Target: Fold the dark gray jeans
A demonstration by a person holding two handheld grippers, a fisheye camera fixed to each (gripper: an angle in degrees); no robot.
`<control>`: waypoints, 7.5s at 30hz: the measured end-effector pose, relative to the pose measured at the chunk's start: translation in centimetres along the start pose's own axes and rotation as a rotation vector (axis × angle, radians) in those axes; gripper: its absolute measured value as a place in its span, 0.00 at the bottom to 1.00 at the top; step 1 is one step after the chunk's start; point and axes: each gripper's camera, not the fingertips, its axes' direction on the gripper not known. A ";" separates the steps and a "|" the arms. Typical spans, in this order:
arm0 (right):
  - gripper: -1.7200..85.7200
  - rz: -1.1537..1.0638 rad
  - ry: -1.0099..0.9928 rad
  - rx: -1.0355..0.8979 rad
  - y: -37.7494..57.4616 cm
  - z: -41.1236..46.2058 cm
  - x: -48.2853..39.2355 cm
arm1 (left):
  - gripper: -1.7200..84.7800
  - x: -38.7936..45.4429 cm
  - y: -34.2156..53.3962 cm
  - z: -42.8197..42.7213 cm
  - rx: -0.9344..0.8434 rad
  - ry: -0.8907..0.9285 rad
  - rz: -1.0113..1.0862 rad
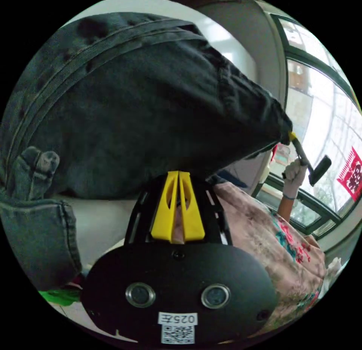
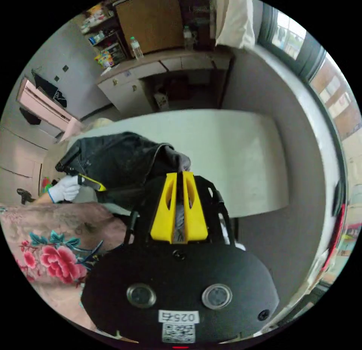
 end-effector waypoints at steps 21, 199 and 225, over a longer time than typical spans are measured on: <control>0.06 -0.232 0.397 -0.425 -1.0 11.0 1.4 | 0.11 10.2 12.1 -1.9 0.296 -0.914 -0.275; 0.07 0.596 -1.433 -0.523 -22.2 23.9 -23.9 | 0.04 -15.0 50.5 -33.2 0.806 1.003 -0.381; 0.11 0.480 -1.212 -0.575 -22.0 25.6 -21.3 | 0.09 7.8 32.3 -18.7 0.014 -1.244 0.397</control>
